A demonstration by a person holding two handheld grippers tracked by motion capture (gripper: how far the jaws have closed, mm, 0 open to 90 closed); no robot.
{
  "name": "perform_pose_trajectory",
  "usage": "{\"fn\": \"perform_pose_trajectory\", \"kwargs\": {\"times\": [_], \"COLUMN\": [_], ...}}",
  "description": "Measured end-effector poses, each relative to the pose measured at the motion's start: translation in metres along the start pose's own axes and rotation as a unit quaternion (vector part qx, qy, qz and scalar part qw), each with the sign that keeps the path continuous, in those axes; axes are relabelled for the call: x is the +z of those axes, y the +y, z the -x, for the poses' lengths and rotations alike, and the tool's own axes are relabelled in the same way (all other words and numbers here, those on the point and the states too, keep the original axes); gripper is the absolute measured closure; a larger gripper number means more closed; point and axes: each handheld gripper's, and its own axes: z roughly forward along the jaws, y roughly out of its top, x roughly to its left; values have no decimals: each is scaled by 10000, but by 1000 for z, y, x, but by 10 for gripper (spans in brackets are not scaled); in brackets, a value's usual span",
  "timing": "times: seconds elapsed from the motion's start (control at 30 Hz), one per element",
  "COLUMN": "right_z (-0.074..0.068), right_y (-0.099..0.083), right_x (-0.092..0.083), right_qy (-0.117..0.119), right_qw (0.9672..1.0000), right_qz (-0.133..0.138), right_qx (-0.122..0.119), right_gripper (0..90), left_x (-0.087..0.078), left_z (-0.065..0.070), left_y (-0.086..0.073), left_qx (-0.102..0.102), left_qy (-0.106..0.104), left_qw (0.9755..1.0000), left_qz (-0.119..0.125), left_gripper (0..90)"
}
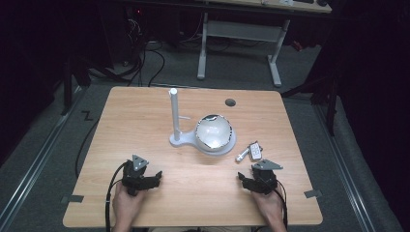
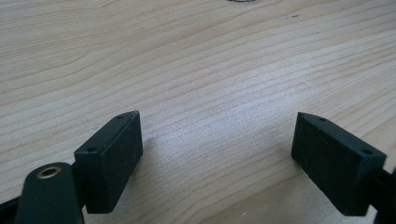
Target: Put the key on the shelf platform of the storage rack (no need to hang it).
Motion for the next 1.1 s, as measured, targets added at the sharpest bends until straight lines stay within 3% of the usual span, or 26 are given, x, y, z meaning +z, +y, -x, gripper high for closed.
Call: {"fn": "perform_pose_trajectory", "kwargs": {"times": [0.3,0.63,1.1], "right_z": [7,22,34], "right_y": [-5,-13,-16], "right_x": [-7,-19,-27], "right_qy": [-85,-69,-214], "right_qw": [9996,9973,9960], "right_qz": [126,292,351], "right_qx": [244,674,790], "right_gripper": [412,425,427], "left_x": [0,0,0], "left_z": [0,0,0], "left_y": [0,0,0], "left_qx": [8,6,-1], "left_qy": [-8,0,2], "left_qw": [10000,10000,10000], "left_qz": [-6,0,-1], "left_gripper": [167,167,167]}}
